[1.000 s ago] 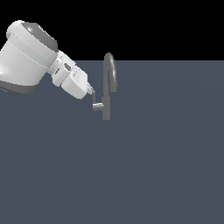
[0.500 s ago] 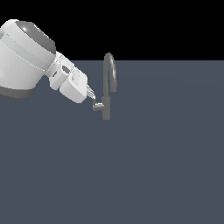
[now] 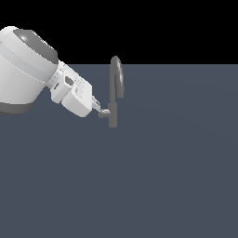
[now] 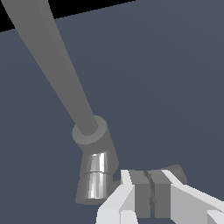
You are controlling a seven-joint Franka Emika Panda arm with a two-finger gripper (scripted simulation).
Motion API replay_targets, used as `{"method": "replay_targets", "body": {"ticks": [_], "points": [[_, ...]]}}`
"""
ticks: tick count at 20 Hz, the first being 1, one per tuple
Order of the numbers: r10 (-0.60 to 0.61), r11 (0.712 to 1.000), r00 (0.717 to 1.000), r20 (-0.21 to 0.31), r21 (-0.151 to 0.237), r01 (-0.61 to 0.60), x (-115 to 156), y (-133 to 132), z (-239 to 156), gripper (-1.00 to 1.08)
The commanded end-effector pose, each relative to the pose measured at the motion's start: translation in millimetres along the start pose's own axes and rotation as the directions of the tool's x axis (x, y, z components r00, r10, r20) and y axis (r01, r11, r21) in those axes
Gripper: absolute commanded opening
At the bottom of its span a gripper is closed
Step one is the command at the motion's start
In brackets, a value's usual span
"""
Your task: Turn on the faucet by rotating a designated handle.
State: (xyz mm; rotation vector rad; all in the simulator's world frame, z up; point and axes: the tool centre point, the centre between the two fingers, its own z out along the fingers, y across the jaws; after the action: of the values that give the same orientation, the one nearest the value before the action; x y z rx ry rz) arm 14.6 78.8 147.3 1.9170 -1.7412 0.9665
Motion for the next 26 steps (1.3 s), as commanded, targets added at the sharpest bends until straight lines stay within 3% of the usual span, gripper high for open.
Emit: {"method": "replay_targets", "body": {"ticks": [1, 7, 8, 21, 22, 26], "points": [[-0.007, 1.000, 1.000, -0.007, -0.020, 0.007, -8.4, 15.8, 16.1, -1.00], [-0.006, 0.999, 1.000, -0.009, -0.031, 0.005, -21.0, 34.4, 34.5, -1.00], [-0.004, 1.000, 1.000, -0.004, 0.001, 0.004, -18.6, 20.9, 17.5, -1.00], [-0.006, 0.999, 1.000, -0.009, -0.032, 0.005, -59.1, 30.2, 71.9, -1.00], [0.010, 1.000, 1.000, -0.004, 0.019, -0.010, -48.4, 12.4, 43.2, -1.00], [0.007, 1.000, 1.000, -0.005, 0.007, -0.007, -56.8, 7.6, 55.1, -1.00]]}}
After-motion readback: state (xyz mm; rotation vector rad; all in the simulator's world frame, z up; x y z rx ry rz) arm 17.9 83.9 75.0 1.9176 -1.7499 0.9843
